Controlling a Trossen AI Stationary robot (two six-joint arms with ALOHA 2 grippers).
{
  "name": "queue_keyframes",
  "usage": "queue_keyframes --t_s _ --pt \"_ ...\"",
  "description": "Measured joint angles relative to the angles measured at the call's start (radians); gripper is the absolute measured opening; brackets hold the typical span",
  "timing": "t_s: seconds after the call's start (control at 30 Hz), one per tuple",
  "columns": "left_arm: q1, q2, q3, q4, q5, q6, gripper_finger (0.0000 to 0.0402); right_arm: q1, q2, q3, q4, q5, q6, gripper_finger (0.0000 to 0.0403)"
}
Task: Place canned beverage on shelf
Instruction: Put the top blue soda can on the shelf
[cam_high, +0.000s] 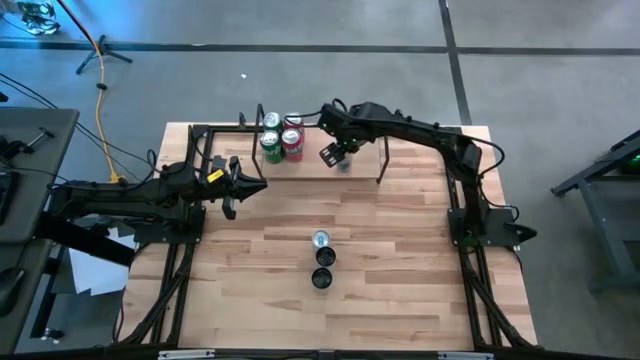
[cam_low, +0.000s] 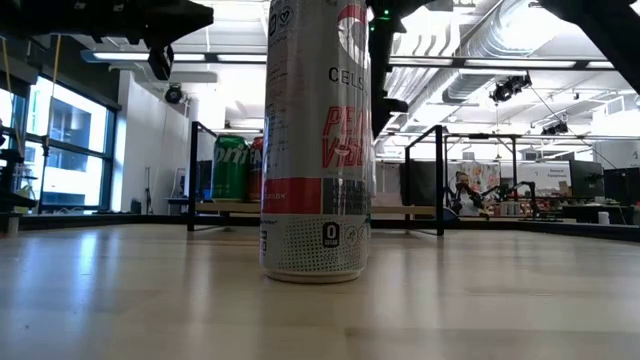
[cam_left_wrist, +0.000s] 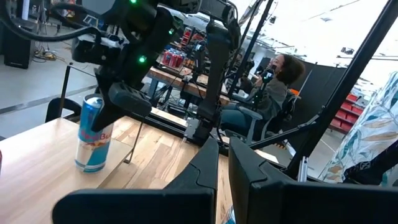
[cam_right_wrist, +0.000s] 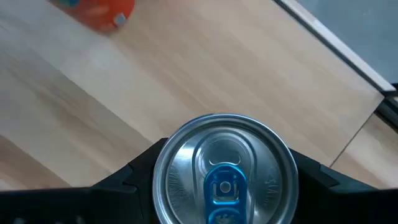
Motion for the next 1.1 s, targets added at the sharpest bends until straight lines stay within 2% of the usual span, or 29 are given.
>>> queue_keyframes --t_s 0.23,0.4,0.5,0.9,1.1 --pt "0.000 0.000 0.000 -0.004 0.000 0.000 0.0000 -0.005 -0.001 0.000 0.016 -0.008 0.027 0.0219" --pt "0.000 0.000 0.000 -0.004 0.000 0.000 0.0000 -0.007 -0.001 0.000 0.018 -0.034 0.026 0.0276" --pt "0.000 0.000 0.000 -0.004 0.000 0.000 0.0000 -0.007 -0.002 0.000 0.015 -0.033 0.026 0.0293" --pt "0.000 0.000 0.000 -0.005 0.000 0.000 0.0000 -0.016 -0.007 0.000 0.014 -0.030 -0.043 0.0301" --pt "0.000 0.000 0.000 -0.006 0.000 0.000 0.0000 -0.034 -0.052 0.000 0.018 -0.037 -0.083 0.0301"
